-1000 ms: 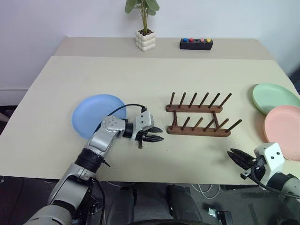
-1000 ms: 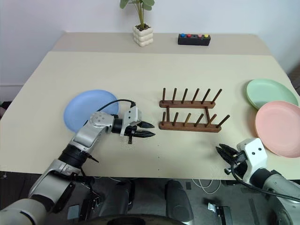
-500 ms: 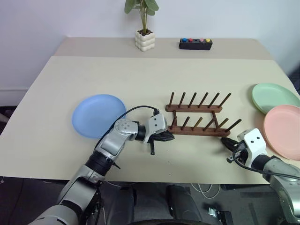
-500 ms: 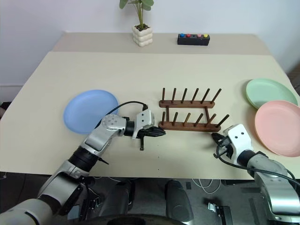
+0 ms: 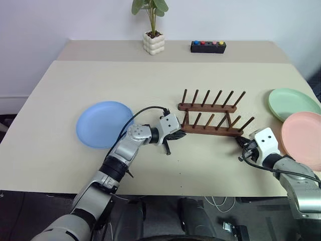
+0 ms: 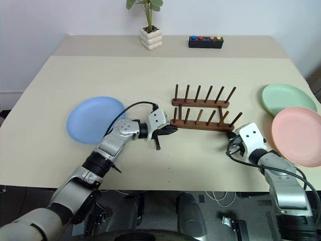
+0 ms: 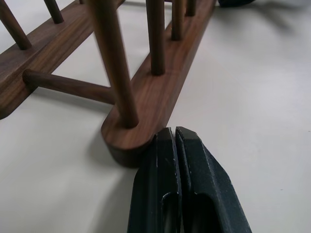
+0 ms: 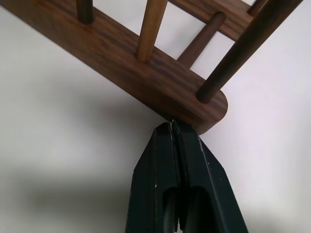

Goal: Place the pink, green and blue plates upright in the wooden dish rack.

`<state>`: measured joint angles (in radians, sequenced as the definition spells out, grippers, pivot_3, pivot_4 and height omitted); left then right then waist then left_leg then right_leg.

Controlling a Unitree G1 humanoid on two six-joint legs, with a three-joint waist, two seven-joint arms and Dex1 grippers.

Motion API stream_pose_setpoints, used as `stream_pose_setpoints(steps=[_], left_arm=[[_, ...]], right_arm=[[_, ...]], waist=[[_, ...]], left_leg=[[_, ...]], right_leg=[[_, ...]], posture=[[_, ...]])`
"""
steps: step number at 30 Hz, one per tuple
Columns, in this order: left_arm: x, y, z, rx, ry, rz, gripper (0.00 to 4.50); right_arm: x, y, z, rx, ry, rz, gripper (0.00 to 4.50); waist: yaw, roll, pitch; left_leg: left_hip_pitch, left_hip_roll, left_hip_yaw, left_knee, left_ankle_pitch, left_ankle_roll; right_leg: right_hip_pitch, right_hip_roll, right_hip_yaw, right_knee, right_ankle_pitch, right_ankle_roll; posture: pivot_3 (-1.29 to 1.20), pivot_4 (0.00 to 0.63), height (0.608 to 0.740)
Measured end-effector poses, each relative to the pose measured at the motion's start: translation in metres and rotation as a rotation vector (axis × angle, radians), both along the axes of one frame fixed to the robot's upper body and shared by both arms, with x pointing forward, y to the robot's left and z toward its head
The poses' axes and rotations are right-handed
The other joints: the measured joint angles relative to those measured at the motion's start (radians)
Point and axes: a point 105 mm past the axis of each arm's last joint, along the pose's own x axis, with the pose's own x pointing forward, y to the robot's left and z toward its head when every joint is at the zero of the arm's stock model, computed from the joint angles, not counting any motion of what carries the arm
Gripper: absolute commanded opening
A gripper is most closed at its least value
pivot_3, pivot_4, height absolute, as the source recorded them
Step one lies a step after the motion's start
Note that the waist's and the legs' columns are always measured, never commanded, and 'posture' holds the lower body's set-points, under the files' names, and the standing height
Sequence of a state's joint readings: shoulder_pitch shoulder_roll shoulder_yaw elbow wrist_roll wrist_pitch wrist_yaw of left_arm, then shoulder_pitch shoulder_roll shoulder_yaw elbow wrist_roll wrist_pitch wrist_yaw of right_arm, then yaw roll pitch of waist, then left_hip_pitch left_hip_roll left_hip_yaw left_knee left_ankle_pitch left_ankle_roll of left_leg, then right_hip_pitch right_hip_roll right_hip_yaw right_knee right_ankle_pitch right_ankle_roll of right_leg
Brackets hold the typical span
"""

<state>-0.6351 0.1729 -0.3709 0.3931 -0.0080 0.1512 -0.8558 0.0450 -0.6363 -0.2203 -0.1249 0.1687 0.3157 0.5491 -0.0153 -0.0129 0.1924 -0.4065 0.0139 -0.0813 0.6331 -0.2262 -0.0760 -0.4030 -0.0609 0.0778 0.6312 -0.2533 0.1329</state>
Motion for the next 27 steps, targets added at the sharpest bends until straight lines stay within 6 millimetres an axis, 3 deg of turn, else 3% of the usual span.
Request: stream_pose_setpoints(steps=[11, 15, 19, 22, 27], left_arm=[[0.002, -0.002, 0.0, -0.012, -0.015, 0.018, 0.07], [0.004, 0.0, 0.0, -0.012, -0.017, 0.028, 0.07], [0.005, 0.006, 0.001, -0.007, -0.015, 0.029, 0.07], [-0.002, 0.009, 0.002, -0.017, 0.002, -0.009, 0.0], [-0.03, 0.013, 0.012, -0.085, 0.06, -0.142, 0.0]], right_arm=[[0.012, -0.003, 0.0, -0.007, -0.036, -0.025, 0.0], [0.0, -0.001, 0.002, -0.018, -0.032, 0.002, 0.0], [-0.02, -0.01, 0.023, -0.049, -0.059, 0.016, 0.0], [-0.033, -0.017, 0.04, -0.027, -0.071, 0.011, 0.85], [-0.058, -0.046, 0.092, -0.063, -0.115, -0.094, 3.33]], waist=[[0.001, 0.0, 0.0], [0.002, 0.0, 0.0], [0.002, 0.0, 0.0], [-0.001, 0.001, 0.0], [0.003, 0.001, 0.0]], left_leg=[[0.0, 0.0, 0.0, 0.0, 0.0, 0.0], [0.0, 0.0, 0.0, 0.0, 0.0, 0.0], [0.0, 0.0, 0.0, 0.0, 0.0, 0.0], [0.0, 0.0, 0.0, -0.001, 0.0, 0.0], [0.0, 0.0, 0.0, -0.001, 0.0, 0.0]], right_leg=[[0.0, 0.0, 0.0, 0.0, 0.0, 0.0], [0.0, 0.0, 0.0, 0.0, 0.0, 0.001], [0.0, 0.0, 0.0, 0.0, 0.0, 0.0], [0.0, 0.0, 0.0, 0.0, 0.0, 0.0], [0.0, 0.0, 0.0, 0.0, -0.002, -0.003]], posture=[[0.0, 0.15, 0.73], [0.0, 0.15, 0.73], [0.0, 0.15, 0.73], [0.0, 0.15, 0.73], [0.0, 0.15, 0.73]])
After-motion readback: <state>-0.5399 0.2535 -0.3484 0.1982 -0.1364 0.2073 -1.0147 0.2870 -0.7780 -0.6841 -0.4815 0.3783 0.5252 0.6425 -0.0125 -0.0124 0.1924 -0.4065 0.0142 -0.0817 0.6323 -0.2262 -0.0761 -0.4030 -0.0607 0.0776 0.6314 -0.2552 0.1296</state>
